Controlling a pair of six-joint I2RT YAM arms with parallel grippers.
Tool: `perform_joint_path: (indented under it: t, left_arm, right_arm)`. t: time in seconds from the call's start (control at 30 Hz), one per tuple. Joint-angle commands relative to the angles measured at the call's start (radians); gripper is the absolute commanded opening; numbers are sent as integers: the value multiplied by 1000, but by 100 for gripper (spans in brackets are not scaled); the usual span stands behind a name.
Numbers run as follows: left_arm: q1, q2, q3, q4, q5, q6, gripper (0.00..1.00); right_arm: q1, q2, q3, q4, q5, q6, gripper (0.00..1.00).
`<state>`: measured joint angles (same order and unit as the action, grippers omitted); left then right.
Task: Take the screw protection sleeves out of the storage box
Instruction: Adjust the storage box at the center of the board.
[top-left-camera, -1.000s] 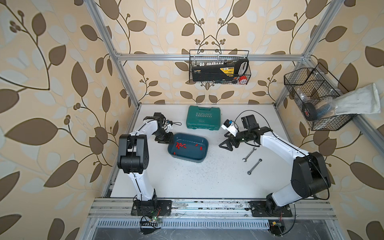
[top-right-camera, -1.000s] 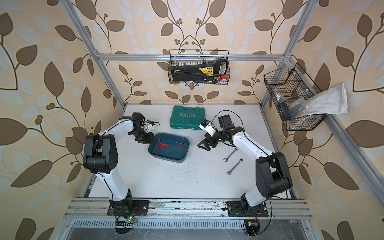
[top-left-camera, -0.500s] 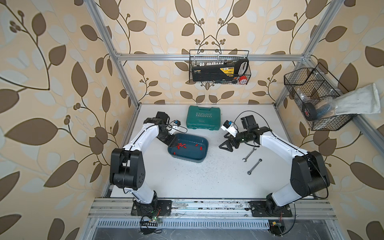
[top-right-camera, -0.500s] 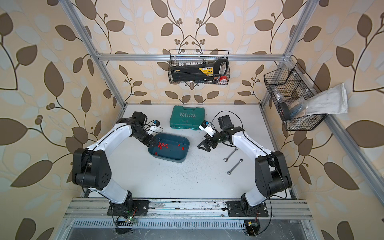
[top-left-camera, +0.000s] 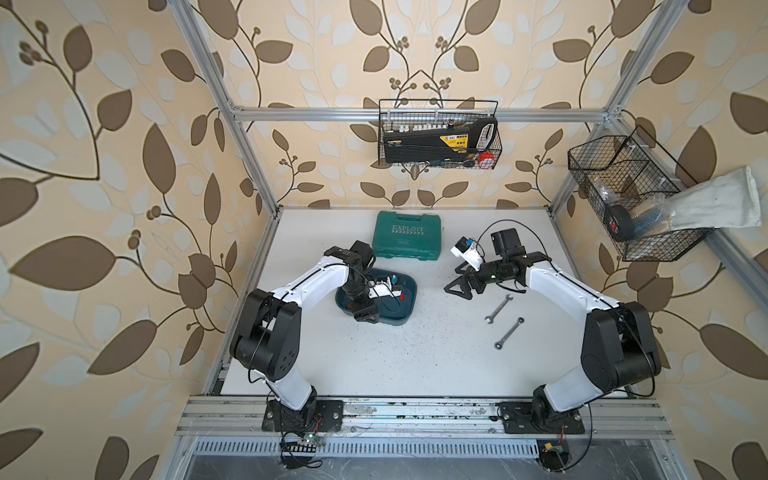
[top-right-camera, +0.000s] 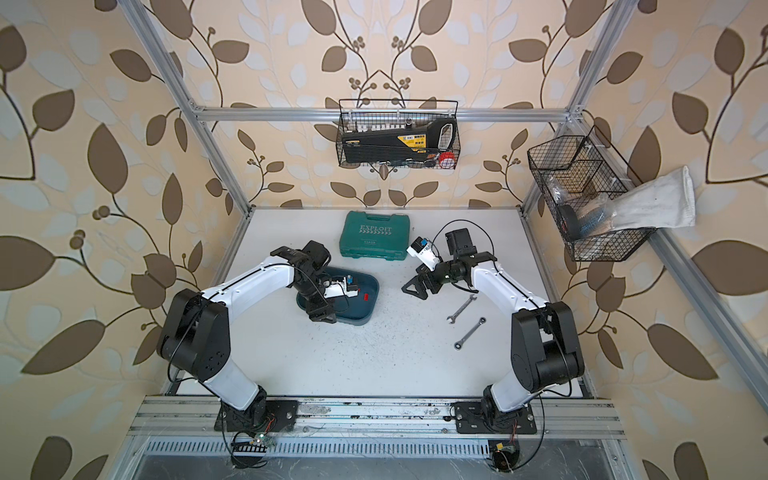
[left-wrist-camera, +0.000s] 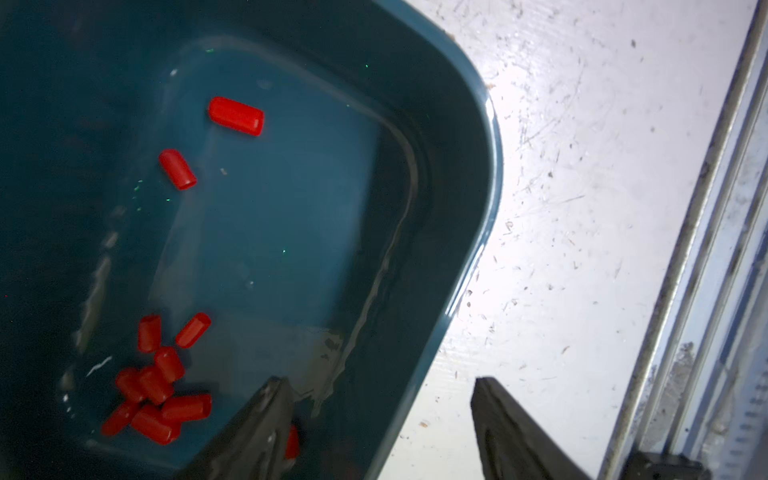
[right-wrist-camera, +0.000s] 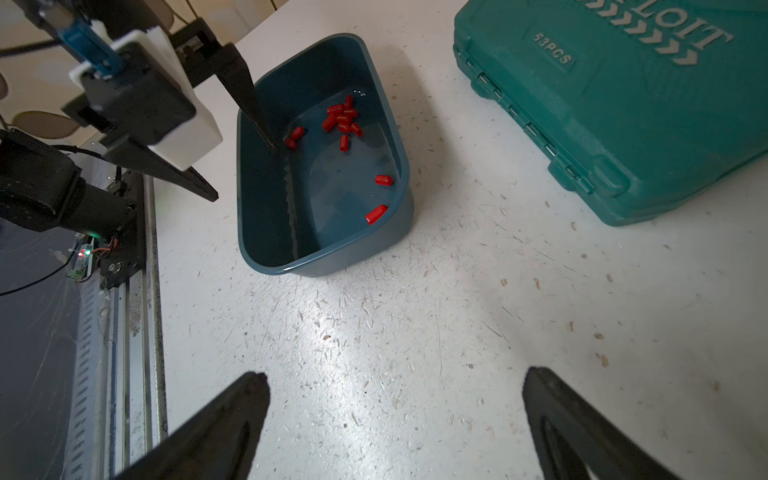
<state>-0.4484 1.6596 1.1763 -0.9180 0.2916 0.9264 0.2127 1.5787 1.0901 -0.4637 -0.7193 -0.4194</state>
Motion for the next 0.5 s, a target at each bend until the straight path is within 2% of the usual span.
perform_joint_path:
  t: [0.0, 0.1, 0.3, 0.47]
  left_arm:
    - [-14, 19, -19, -7, 27, 78, 74]
    - [-20, 29, -50, 39, 9, 79, 67]
    - [-30, 34, -102, 114, 1, 66, 44]
    - [-42, 26, -92, 71, 12, 45, 28]
  right_arm:
    - [-6, 3, -12, -20, -39, 5, 99]
    - [-7, 8, -10, -20, -40, 5, 99]
    - [-6, 30, -2, -33, -48, 5, 99]
    - [-7, 45, 7, -43, -55, 7, 99]
